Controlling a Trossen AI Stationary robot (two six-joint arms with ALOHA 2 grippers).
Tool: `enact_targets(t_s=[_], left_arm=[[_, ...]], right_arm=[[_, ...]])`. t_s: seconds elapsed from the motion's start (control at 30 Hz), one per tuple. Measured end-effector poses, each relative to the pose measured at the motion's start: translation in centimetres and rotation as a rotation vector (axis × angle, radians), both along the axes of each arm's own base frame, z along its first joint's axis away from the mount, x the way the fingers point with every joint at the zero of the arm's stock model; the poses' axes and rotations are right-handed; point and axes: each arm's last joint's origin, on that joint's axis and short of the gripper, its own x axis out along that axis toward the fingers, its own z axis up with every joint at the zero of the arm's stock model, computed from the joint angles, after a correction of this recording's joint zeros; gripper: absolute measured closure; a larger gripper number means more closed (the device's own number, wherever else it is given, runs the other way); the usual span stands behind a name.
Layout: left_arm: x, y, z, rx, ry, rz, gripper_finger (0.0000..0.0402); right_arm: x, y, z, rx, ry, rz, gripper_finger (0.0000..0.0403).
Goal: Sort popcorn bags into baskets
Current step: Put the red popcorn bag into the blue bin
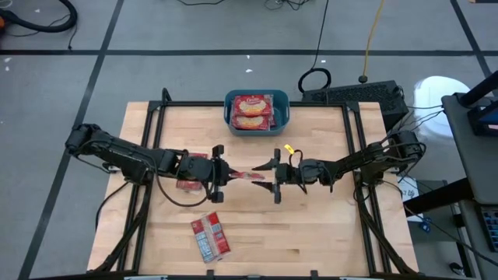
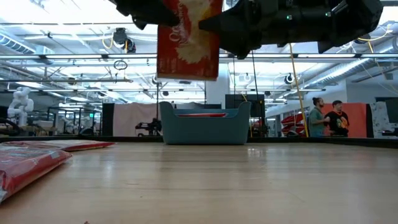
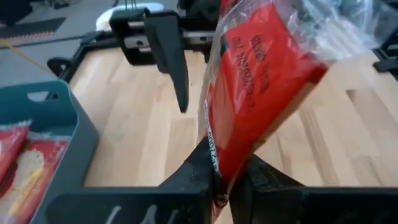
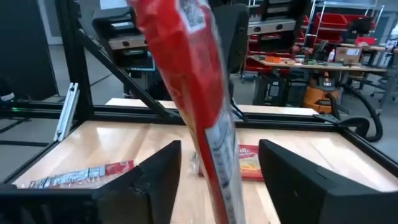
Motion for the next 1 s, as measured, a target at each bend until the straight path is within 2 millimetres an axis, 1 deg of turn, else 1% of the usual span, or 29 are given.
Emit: enact_targets(t_s=[0.13,0.2,0.3,0.4,0.47,0.53,0.6,0.7,0.8,0.9,1.0], left_arm=[[0.3,0.0,0.5,0.007,-0.055,-0.007,0.0381],[0.7,0.0,0.2,0.007,-0.065,-0.005,0.037],[0.8,0.0,0.1,0.01,-0.066,-0.005,0.0352],[1.1,0.0,0.0,0.009,-0.074,0.002,0.0349],[1.1,0.0,0.0,0.003,-0.071,0.008,0.0348],[1.2,0.1,0.2,-0.013,-0.101,0.034,0.0342],[1.3,0.1,0.3,-0.027,-0.114,0.044,0.0324],[1.1,-0.2,0.5,-0.014,-0.126,0.066,0.0277],[0.8,-0.4,0.8,0.024,-0.153,0.167,0.0223],[-0.4,-0.7,1.8,0.064,-0.189,0.274,0.0176],[-1.9,-0.8,3.4,0.055,-0.237,0.275,0.0147]], right_arm=[[0.0,0.0,0.2,-0.001,-0.025,-0.002,0.0248],[0.0,0.0,0.4,-0.009,-0.042,-0.002,0.0277],[0.0,-0.1,0.7,-0.022,-0.076,-0.002,0.0322],[0.0,-0.1,0.7,-0.041,-0.072,-0.003,0.0364],[0.0,-0.2,0.6,-0.046,-0.068,-0.006,0.0384],[0.0,-0.5,0.7,-0.047,-0.076,-0.014,0.0392],[0.0,-0.7,0.8,-0.052,-0.076,-0.023,0.0391],[0.0,-1.1,0.8,-0.055,-0.074,-0.035,0.0382],[-0.1,-1.6,1.3,-0.063,-0.089,-0.053,0.0386],[-0.2,-2.1,1.4,-0.064,-0.093,-0.068,0.0392],[-0.6,-2.6,1.3,-0.064,-0.085,-0.082,0.0392]])
